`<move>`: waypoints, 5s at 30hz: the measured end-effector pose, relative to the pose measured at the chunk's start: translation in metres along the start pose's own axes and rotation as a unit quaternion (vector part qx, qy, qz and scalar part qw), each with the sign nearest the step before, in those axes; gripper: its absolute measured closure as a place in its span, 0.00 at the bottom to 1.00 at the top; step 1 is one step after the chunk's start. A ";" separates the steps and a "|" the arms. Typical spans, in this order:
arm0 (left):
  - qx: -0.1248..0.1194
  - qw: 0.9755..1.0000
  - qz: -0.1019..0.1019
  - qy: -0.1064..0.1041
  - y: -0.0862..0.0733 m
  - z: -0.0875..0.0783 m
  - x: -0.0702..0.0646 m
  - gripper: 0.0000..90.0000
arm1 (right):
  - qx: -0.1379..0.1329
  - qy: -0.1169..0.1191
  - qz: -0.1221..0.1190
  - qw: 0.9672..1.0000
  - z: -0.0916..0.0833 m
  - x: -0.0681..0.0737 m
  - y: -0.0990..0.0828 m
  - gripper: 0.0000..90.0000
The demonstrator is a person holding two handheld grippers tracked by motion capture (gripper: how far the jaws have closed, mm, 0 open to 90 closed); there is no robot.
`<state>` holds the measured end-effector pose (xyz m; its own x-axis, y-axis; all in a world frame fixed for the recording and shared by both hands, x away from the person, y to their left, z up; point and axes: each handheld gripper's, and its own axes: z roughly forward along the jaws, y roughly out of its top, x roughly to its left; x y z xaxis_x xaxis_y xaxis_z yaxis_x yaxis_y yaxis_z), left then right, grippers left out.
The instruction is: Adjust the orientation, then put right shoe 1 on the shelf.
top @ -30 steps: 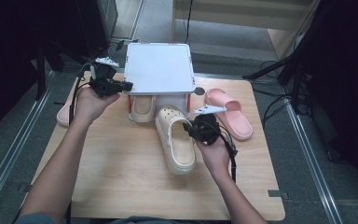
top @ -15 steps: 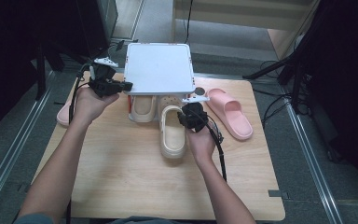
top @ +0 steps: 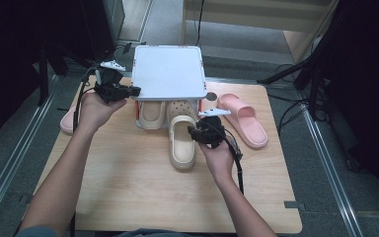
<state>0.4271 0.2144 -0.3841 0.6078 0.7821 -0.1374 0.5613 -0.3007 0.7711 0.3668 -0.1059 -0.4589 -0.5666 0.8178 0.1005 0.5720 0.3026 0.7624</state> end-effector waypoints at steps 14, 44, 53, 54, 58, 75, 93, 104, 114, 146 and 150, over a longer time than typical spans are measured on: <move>0.001 1.000 -0.004 -0.005 0.000 0.000 0.001 0.99 | 0.021 0.087 -0.025 0.996 -0.042 0.033 -0.037 0.97; 0.005 1.000 -0.006 -0.012 0.002 0.002 0.002 1.00 | 0.098 0.090 -0.042 0.990 -0.004 0.047 -0.084 1.00; 0.005 1.000 -0.008 -0.014 0.002 0.002 0.003 1.00 | 0.071 0.069 -0.057 0.993 -0.003 0.042 -0.062 1.00; 0.005 1.000 -0.008 -0.014 0.002 0.002 0.003 1.00 | 0.068 0.068 -0.057 0.994 -0.002 0.041 -0.059 1.00; 0.006 1.000 -0.009 -0.016 0.002 0.002 0.003 1.00 | 0.063 0.058 -0.054 0.995 0.005 0.035 -0.049 1.00; 0.005 1.000 -0.008 -0.022 0.002 0.002 0.006 1.00 | 0.041 0.020 -0.057 0.997 0.043 0.018 -0.007 1.00; 0.001 1.000 -0.002 -0.020 0.002 0.002 0.005 1.00 | 0.012 0.047 -0.007 0.999 0.049 0.007 -0.003 1.00; 0.001 0.999 -0.027 -0.046 0.003 -0.017 0.002 0.68 | 0.020 0.109 -0.023 0.994 -0.013 0.005 -0.023 0.86; -0.001 0.998 -0.022 -0.057 -0.004 -0.040 -0.008 0.56 | 0.007 0.146 -0.019 0.989 -0.041 -0.007 -0.042 0.70; -0.019 0.997 -0.073 -0.022 -0.048 -0.068 0.033 0.52 | 0.017 0.148 -0.035 0.988 -0.032 -0.022 -0.041 0.63; -0.013 0.998 -0.069 -0.008 -0.056 -0.067 0.044 0.53 | 0.020 0.150 -0.036 0.988 -0.031 -0.021 -0.040 0.63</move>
<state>0.3845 0.3023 -0.3918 0.5348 0.8063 -0.2526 0.6254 -0.1768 0.7600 0.3375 -0.1505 -0.4723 -0.7536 0.6134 0.2365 0.5431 0.3783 0.7496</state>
